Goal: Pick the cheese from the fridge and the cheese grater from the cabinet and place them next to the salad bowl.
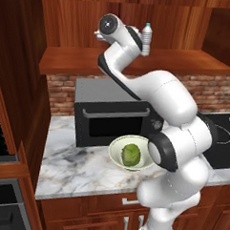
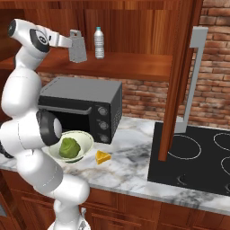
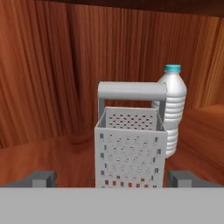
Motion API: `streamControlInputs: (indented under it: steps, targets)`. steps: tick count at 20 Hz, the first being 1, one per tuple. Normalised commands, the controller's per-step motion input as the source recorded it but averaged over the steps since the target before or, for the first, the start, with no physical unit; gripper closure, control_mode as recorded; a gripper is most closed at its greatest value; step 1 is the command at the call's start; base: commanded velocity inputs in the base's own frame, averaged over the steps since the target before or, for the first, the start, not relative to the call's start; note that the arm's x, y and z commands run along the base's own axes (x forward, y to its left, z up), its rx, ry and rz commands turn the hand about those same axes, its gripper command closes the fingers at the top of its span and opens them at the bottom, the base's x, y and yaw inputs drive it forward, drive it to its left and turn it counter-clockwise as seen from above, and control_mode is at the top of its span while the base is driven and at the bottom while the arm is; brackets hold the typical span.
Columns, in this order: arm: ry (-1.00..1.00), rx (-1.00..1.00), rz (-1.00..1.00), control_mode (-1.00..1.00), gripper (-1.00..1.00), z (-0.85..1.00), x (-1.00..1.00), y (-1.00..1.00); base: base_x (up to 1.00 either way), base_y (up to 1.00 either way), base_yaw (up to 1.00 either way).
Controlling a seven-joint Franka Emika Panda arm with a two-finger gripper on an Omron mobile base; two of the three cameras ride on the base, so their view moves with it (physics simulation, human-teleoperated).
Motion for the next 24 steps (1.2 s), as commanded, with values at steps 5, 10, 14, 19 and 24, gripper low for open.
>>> streamControlInputs:
  steps: [5,10,14,19,24]
  targets:
    - [0.00,0.00,-0.01,-1.00,-1.00,0.00,0.00,0.00,0.00,0.00,0.00]
    - [0.00,0.01,0.00,-1.00,-1.00,0.00,0.04,0.00,0.00,0.00,0.00]
    - [0.00,0.00,0.00,-1.00,-1.00,0.00,0.20,-0.07,0.00,0.00,0.00]
    - [0.00,0.00,0.00,-1.00,-1.00,0.00,0.11,-0.23,0.00,0.00,0.00]
    - [0.00,0.00,-0.01,-1.00,-1.00,0.00,0.00,-0.17,0.00,0.00,0.00]
